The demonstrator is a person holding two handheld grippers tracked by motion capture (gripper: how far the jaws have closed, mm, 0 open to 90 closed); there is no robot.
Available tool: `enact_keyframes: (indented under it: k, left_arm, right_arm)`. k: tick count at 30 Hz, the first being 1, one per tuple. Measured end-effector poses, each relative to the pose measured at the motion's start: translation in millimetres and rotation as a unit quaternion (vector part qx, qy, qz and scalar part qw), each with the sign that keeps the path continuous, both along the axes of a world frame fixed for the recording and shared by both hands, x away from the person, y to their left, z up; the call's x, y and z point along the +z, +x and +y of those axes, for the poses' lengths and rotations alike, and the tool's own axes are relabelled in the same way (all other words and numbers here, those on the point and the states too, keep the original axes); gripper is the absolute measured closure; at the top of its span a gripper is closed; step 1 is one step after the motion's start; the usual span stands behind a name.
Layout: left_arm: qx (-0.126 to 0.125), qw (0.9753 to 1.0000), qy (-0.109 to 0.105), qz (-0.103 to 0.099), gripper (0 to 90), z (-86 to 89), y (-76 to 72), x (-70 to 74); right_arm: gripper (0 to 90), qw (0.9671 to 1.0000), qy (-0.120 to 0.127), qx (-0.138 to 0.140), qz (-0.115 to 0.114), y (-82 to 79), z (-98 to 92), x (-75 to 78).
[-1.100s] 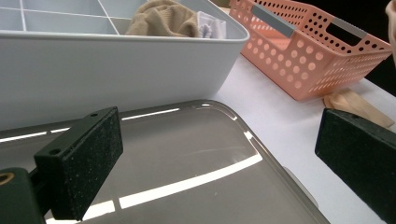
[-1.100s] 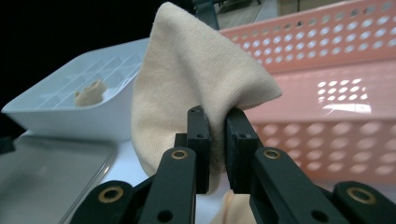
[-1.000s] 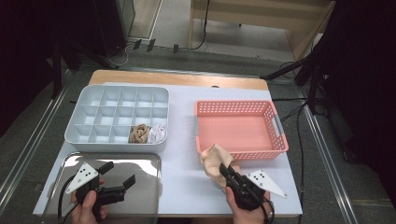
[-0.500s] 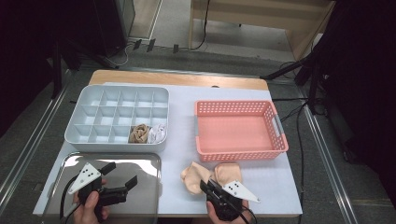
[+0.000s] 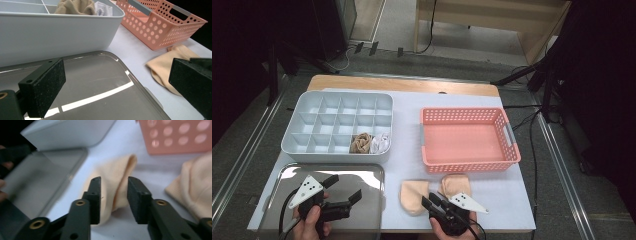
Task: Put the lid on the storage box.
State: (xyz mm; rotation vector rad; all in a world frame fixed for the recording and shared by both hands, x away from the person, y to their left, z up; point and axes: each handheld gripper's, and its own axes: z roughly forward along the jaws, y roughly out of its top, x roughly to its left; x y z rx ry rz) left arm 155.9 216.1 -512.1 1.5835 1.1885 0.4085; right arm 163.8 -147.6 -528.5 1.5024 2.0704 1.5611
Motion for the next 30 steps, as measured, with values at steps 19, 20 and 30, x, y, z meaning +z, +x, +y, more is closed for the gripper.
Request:
enact_keyframes:
  k: [19, 20, 30]
  left_arm:
    - [-0.008, 0.9999, 0.001, 0.009, 1.5, -24.8, 12.9, 4.6]
    - [-0.009, 0.9999, -0.001, 0.009, 1.5, -26.7, 14.3, 5.0]
    - [-0.043, 0.9991, -0.002, 0.003, 1.5, -41.1, 7.2, 7.4]
  right_arm:
    - [55.9, 0.9866, -0.114, -0.09, -0.074, 19.9, -51.2, -3.1]
    - [54.9, 0.987, -0.114, -0.091, -0.066, 20.3, -49.4, -4.7]
    - [82.9, 0.9808, -0.16, -0.093, -0.06, 19.4, -43.2, -14.5]
